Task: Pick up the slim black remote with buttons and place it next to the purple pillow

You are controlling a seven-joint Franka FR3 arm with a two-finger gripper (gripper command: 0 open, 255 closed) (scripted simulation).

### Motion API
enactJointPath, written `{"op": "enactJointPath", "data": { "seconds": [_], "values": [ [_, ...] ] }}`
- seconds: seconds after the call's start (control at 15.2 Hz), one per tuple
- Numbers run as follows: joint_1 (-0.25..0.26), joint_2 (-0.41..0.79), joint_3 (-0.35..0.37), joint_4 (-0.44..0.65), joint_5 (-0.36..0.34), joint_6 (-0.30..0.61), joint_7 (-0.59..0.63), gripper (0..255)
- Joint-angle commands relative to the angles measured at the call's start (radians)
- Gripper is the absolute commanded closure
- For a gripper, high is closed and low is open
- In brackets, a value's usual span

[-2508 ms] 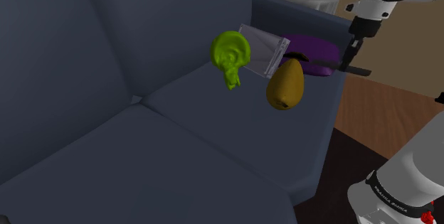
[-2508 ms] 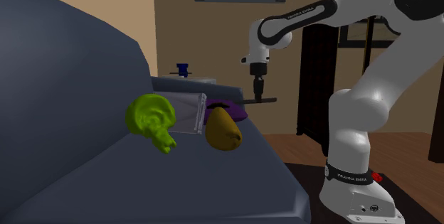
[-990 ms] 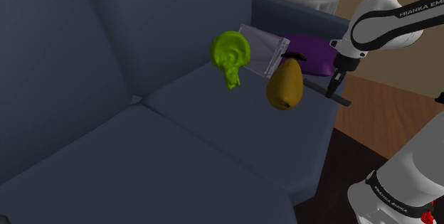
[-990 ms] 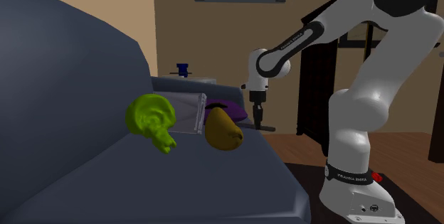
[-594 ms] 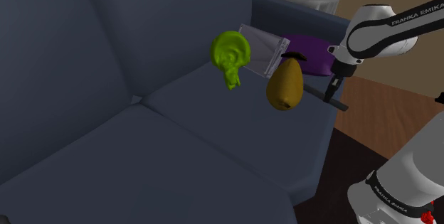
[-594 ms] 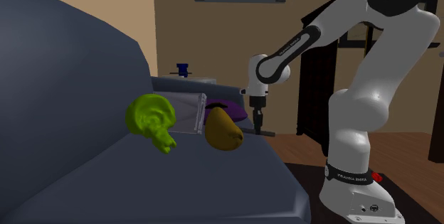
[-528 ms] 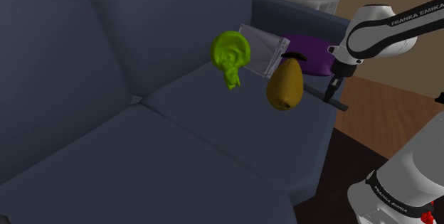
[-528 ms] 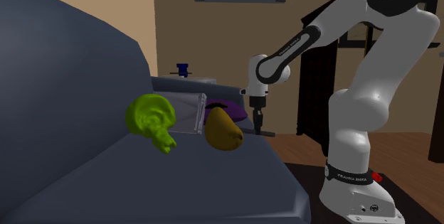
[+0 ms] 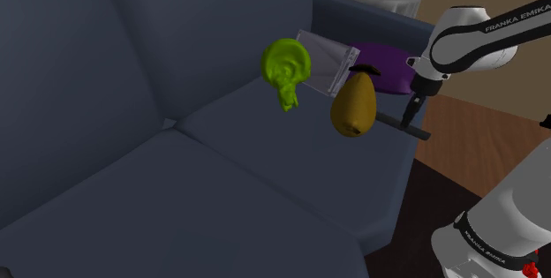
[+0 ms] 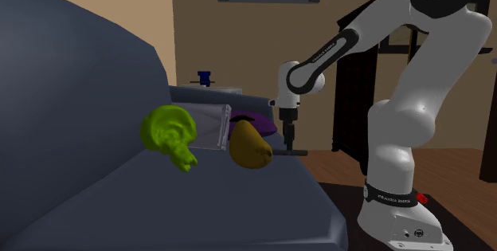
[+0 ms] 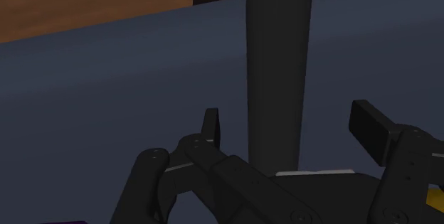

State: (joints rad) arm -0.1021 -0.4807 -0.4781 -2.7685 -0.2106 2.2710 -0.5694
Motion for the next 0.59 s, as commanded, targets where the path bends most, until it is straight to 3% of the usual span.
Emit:
{"op": "enactJointPath", "data": {
  "seconds": [0.0,0.07,0.33,0.53],
  "values": [
    [0.000,0.000,0.000,0.000,0.000,0.000,0.000,0],
    [0.000,0.000,0.000,0.000,0.000,0.000,0.000,0],
    [-0.010,-0.086,0.033,0.078,0.003,-0.162,0.009,0],
    [-0.010,-0.086,0.033,0.078,0.003,-0.162,0.009,0]
  ]
}}
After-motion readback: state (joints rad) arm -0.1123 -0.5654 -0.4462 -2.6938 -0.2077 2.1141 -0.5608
